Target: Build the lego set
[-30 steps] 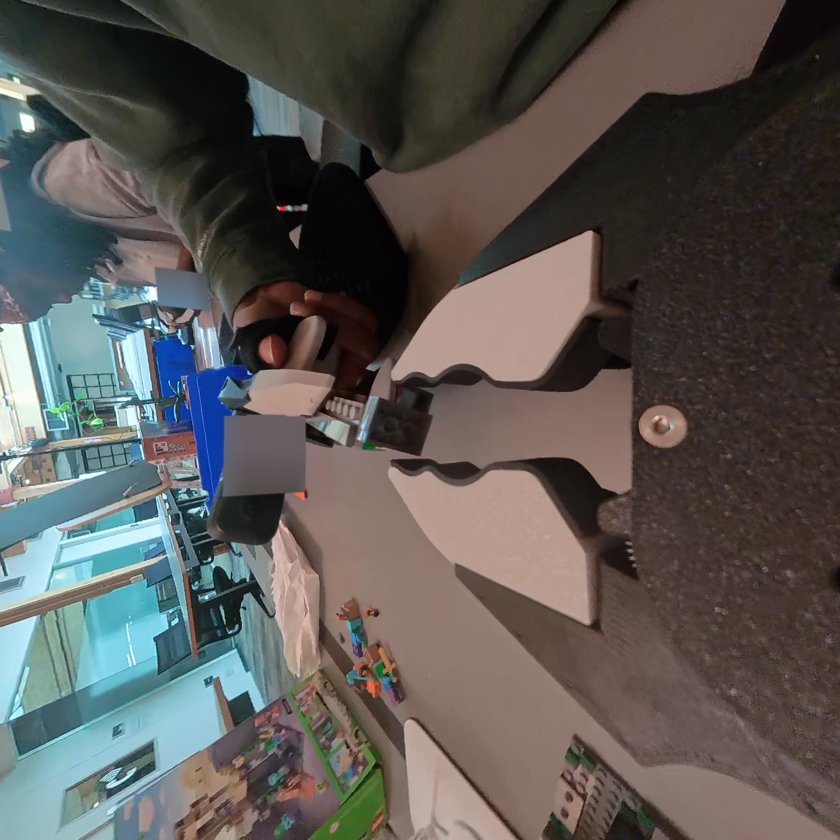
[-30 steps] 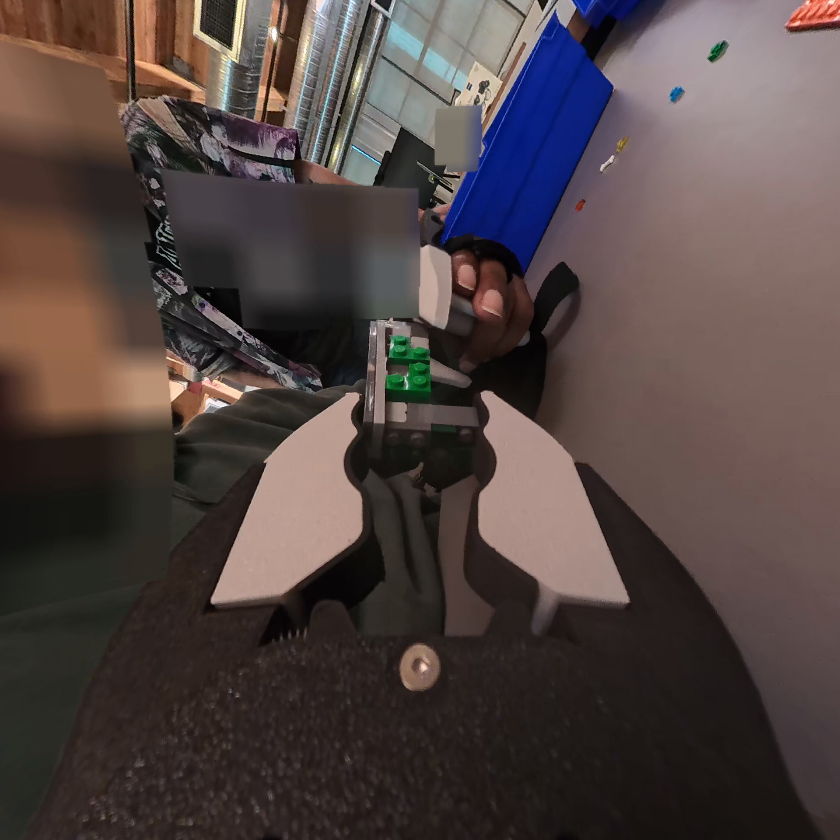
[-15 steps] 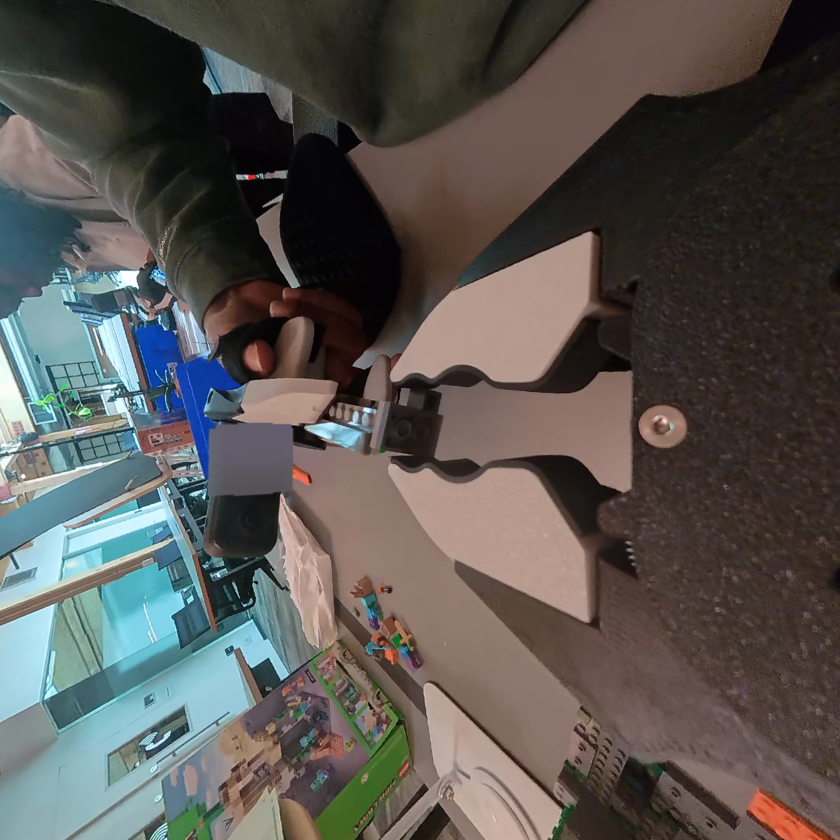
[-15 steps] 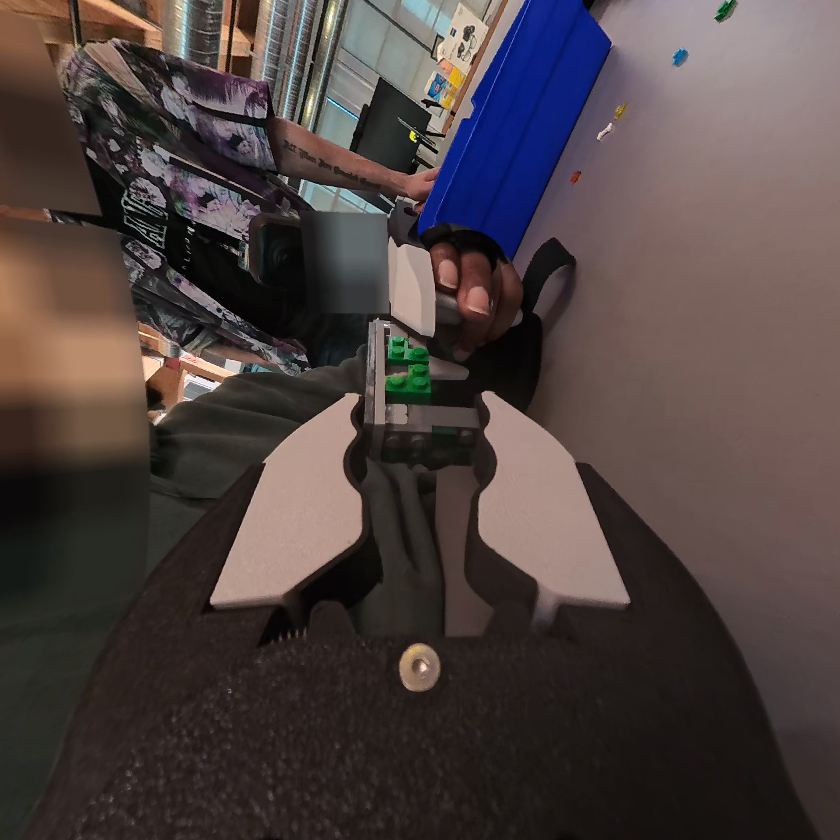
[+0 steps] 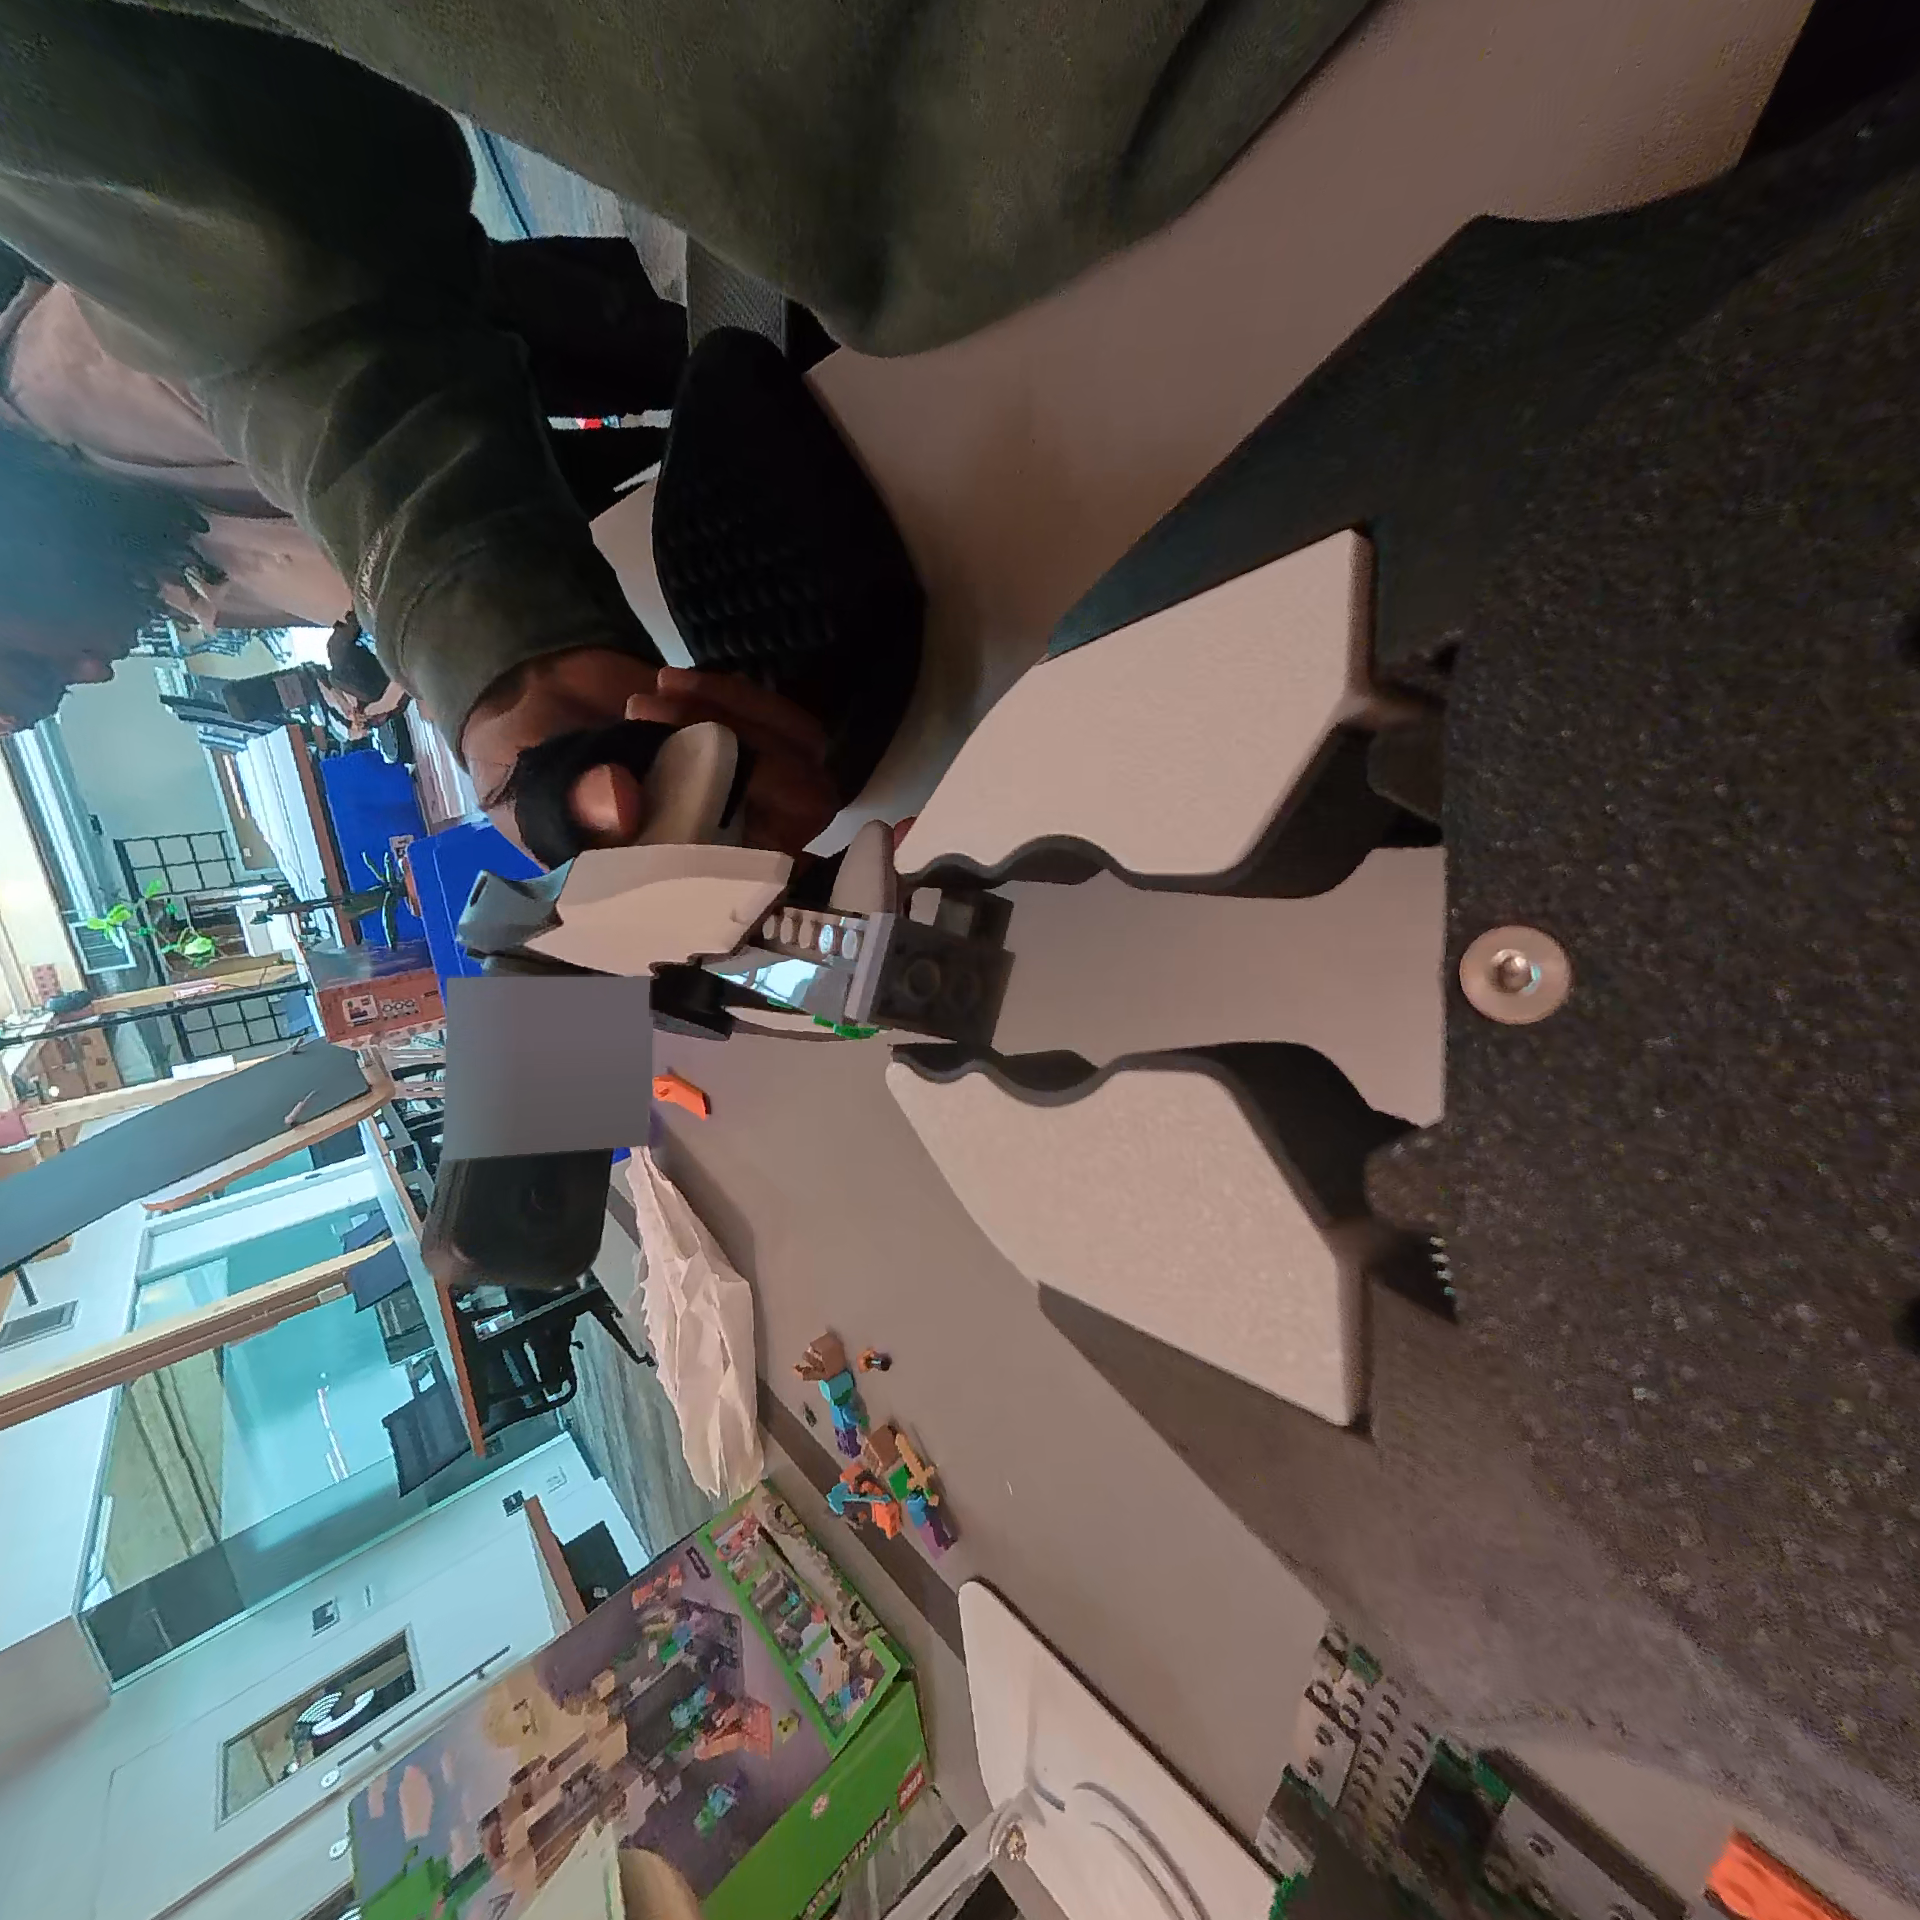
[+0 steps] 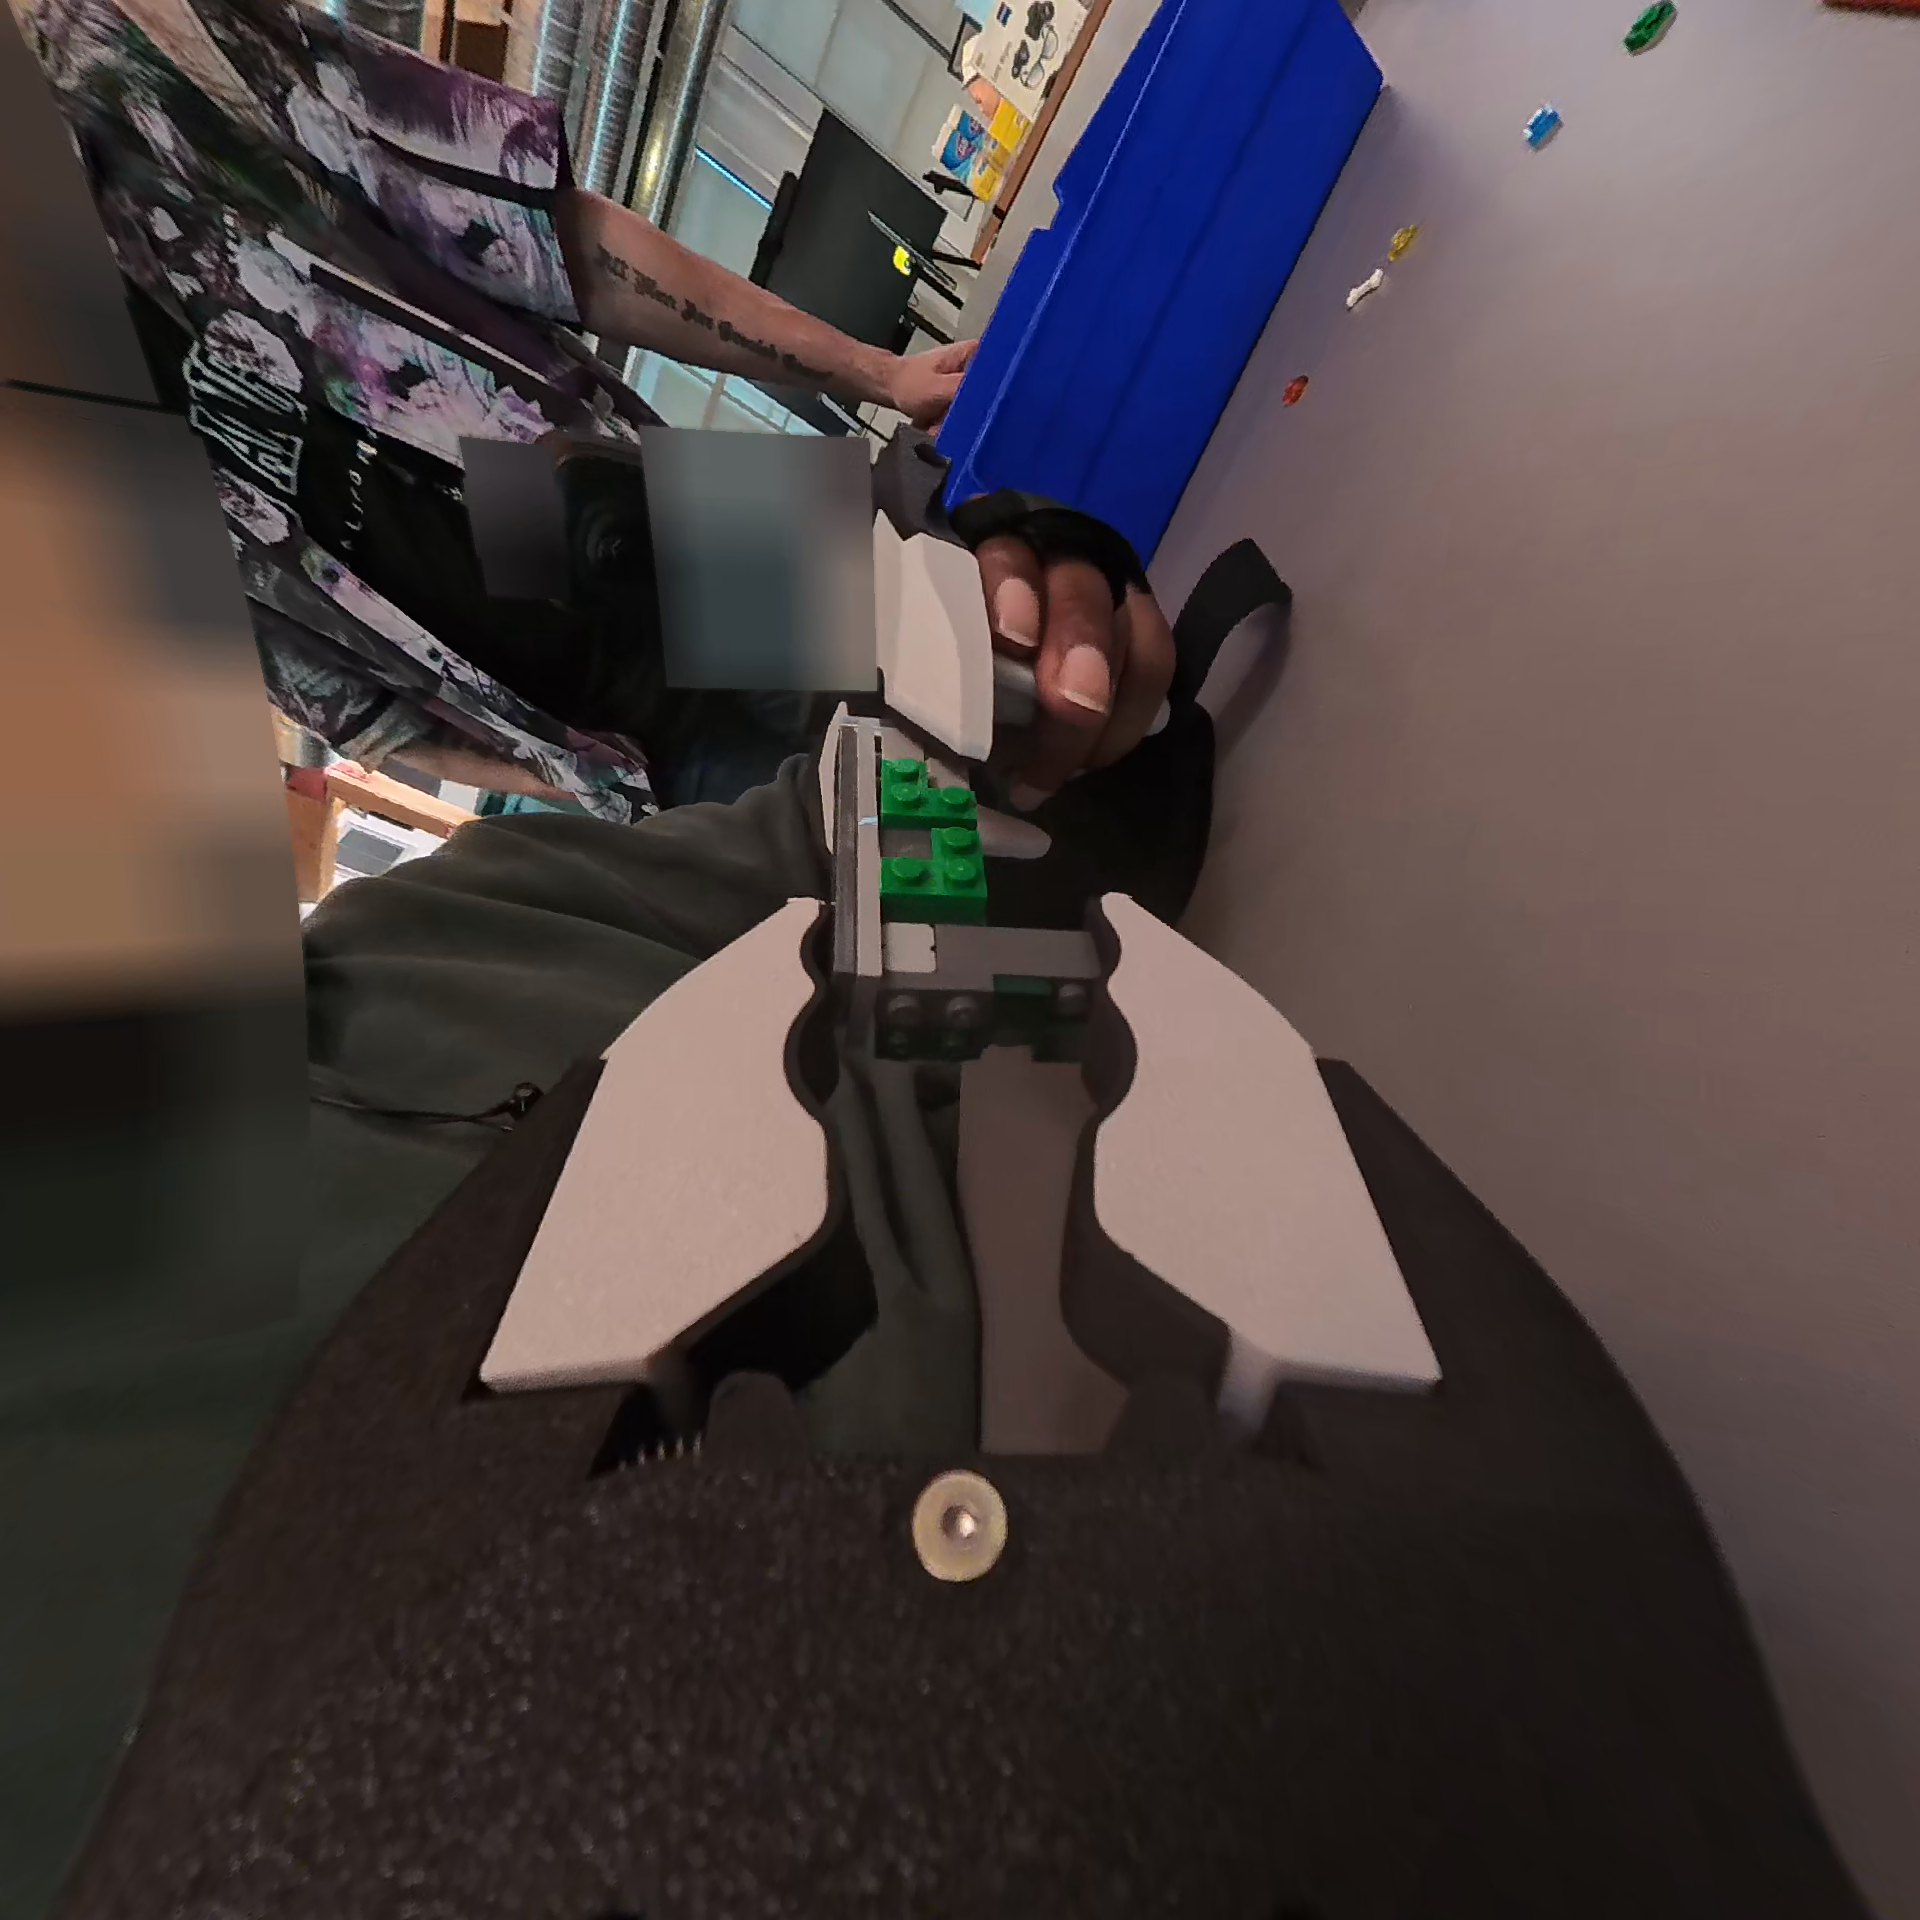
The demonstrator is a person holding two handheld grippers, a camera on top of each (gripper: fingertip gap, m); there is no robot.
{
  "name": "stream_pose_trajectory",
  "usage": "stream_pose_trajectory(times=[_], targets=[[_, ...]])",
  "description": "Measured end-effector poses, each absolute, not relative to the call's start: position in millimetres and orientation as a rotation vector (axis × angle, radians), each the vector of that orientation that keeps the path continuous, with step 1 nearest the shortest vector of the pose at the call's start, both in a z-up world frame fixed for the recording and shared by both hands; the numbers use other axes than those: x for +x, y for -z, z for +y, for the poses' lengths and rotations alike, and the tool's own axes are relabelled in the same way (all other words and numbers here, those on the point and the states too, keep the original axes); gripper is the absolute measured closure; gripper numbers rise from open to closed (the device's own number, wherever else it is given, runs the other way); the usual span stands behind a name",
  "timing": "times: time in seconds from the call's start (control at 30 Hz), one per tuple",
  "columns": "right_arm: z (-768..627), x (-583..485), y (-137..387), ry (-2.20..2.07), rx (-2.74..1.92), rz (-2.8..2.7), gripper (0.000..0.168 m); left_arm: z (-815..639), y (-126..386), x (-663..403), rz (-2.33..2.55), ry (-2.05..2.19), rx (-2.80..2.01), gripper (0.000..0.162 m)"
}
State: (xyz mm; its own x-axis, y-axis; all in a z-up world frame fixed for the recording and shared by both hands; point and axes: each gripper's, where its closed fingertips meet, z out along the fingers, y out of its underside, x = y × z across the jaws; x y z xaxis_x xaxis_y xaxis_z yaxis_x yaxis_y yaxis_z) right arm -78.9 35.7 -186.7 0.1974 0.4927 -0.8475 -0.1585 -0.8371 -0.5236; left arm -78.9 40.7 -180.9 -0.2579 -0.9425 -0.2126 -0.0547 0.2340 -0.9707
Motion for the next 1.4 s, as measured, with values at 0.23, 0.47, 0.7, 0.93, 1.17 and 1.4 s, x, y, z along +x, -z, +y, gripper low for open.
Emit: stream_pose_trajectory(times=[0.23,0.47,0.7,0.93,1.17,1.4], targets=[[41,-77,184,-1.671,-1.880,-0.291,0.124,47,176,-78,1.508,1.228,-1.038,0.132],[45,-68,174,-1.642,-1.789,-0.290,0.124,50,170,-81,1.450,1.400,-1.199,0.120],[48,-62,178,-1.256,-1.771,-0.566,0.125,46,170,-73,1.377,1.645,-1.425,0.103],[44,-68,174,-0.955,-1.695,-0.772,0.125,39,170,-66,1.386,1.685,-1.445,0.123],[44,-65,178,-0.836,-1.672,-0.846,0.124,36,174,-66,1.429,1.603,-1.396,0.132],[41,-66,176,-0.913,-1.699,-0.828,0.122,34,171,-69,1.455,1.528,-1.270,0.135]])
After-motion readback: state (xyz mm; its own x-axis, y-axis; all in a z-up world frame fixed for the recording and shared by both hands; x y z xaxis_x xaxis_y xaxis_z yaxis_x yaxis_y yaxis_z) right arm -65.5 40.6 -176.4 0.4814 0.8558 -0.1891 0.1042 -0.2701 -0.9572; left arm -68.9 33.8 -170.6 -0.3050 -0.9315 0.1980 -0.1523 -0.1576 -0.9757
